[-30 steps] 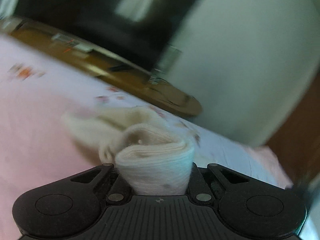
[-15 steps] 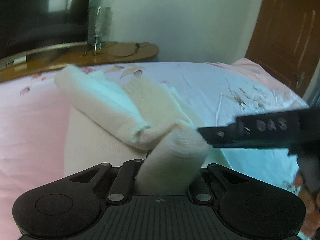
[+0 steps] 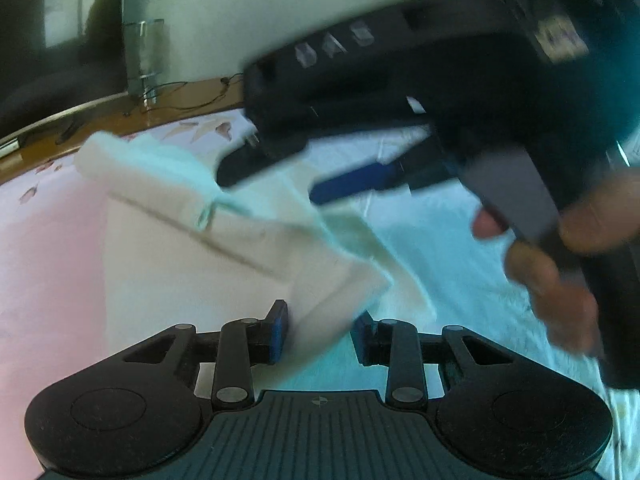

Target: Fold small clothes

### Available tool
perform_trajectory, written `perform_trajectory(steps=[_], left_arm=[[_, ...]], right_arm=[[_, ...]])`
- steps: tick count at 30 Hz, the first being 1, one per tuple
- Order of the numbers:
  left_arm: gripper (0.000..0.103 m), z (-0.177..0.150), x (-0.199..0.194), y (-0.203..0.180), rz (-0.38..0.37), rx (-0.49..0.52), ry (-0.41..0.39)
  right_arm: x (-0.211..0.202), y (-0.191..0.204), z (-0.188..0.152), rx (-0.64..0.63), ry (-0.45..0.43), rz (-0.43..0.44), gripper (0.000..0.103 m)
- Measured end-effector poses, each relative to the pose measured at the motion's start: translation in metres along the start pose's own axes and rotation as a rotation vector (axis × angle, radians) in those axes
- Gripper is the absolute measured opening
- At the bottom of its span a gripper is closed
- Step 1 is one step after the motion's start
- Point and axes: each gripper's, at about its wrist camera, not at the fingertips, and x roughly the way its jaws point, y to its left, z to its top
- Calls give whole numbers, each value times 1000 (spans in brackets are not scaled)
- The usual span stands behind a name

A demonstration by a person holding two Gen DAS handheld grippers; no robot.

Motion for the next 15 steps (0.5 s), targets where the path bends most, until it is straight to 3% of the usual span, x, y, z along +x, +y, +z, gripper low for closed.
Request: perform_trajectory(steps=[6,10,11,12,15], left_arm=[[33,-8,-14,6,-2,-20,5],[33,-11,-29,26,27,-68,-9],[33,-11,-34,35,37,-97,-20],[33,-12,-40,42,46,-129,-34],[33,0,-47,80,83,-339,-77]], right_arm=[[27,45,5,-187,5,-20,72],[49,71,-2,-359,5,-114,70],[55,74,-4,-388,11,-142,60],[59,73,-4,-398,20,-156,43],[61,59,-1,-343,19,-142,28]])
